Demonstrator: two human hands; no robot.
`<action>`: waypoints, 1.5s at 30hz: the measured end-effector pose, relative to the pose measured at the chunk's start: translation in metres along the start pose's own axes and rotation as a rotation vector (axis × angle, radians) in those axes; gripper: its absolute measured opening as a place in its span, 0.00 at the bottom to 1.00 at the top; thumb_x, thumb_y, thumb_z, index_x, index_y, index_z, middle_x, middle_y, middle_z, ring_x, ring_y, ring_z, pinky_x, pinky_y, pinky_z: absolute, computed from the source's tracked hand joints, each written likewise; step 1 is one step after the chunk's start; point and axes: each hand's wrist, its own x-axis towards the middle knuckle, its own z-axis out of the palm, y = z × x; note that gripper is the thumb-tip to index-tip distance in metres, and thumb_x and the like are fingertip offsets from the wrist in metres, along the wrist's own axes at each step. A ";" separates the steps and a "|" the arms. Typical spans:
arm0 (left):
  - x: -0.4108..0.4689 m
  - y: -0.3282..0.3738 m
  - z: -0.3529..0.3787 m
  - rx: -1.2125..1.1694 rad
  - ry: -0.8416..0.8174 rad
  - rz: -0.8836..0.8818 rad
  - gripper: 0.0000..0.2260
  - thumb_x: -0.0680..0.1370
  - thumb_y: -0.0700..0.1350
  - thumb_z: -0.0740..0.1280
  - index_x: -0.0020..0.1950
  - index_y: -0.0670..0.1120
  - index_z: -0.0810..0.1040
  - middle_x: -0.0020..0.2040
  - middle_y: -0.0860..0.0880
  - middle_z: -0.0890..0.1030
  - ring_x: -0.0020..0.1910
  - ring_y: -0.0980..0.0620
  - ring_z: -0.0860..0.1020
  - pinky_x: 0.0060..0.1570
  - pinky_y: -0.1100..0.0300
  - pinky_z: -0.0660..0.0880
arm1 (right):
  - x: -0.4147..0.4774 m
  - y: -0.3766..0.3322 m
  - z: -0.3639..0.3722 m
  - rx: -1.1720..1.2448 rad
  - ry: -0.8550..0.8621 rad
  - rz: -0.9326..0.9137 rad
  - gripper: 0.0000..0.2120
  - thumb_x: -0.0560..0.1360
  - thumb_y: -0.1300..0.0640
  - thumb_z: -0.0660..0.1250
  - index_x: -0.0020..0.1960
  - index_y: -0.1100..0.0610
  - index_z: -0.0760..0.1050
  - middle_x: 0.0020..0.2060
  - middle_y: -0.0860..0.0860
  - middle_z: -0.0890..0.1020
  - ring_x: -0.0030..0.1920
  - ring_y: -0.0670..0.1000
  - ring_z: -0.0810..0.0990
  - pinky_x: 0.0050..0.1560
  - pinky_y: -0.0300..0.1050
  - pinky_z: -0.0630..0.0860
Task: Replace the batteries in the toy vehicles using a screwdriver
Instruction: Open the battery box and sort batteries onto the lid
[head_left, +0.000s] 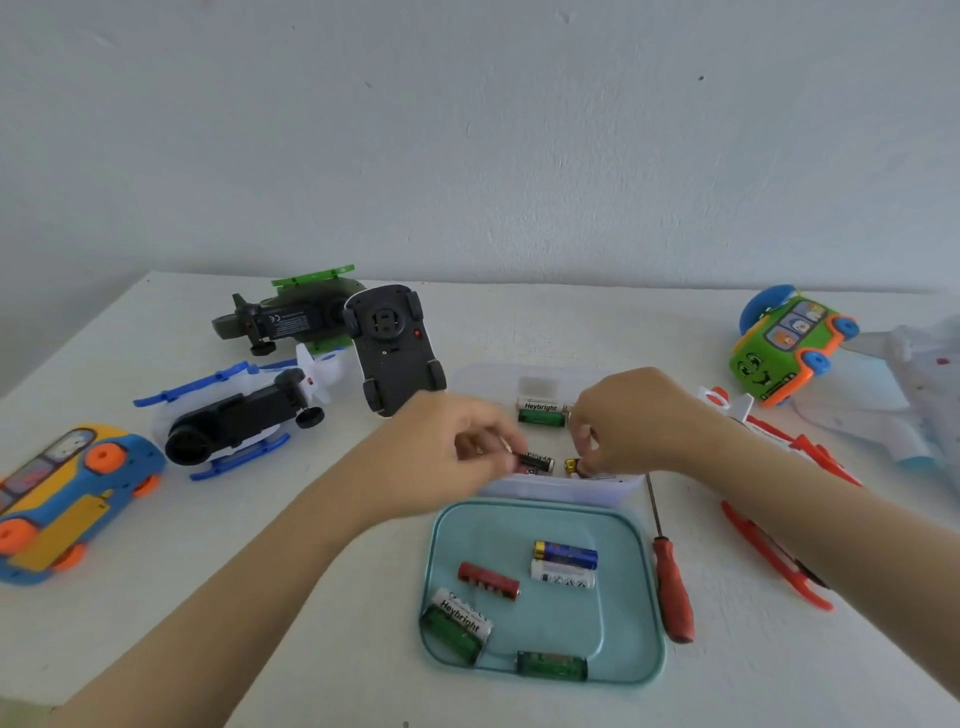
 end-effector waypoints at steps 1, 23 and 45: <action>0.008 0.000 -0.003 0.022 0.049 -0.006 0.07 0.75 0.42 0.71 0.46 0.56 0.83 0.40 0.58 0.83 0.40 0.62 0.79 0.37 0.74 0.69 | 0.001 0.000 0.000 -0.010 0.003 0.010 0.09 0.72 0.54 0.61 0.45 0.52 0.80 0.42 0.47 0.83 0.38 0.49 0.76 0.33 0.38 0.65; 0.058 0.002 0.003 0.275 -0.120 -0.126 0.03 0.69 0.41 0.73 0.41 0.48 0.82 0.37 0.52 0.83 0.35 0.53 0.80 0.37 0.60 0.77 | -0.052 -0.037 -0.016 0.415 0.142 -0.250 0.09 0.71 0.42 0.65 0.43 0.46 0.77 0.38 0.42 0.78 0.38 0.42 0.74 0.41 0.35 0.69; 0.004 0.016 0.012 0.276 -0.067 -0.017 0.07 0.78 0.51 0.66 0.41 0.53 0.78 0.35 0.58 0.77 0.36 0.60 0.75 0.38 0.63 0.71 | 0.010 -0.013 0.017 0.153 0.171 0.099 0.17 0.77 0.44 0.60 0.51 0.56 0.77 0.44 0.49 0.80 0.43 0.50 0.77 0.40 0.42 0.69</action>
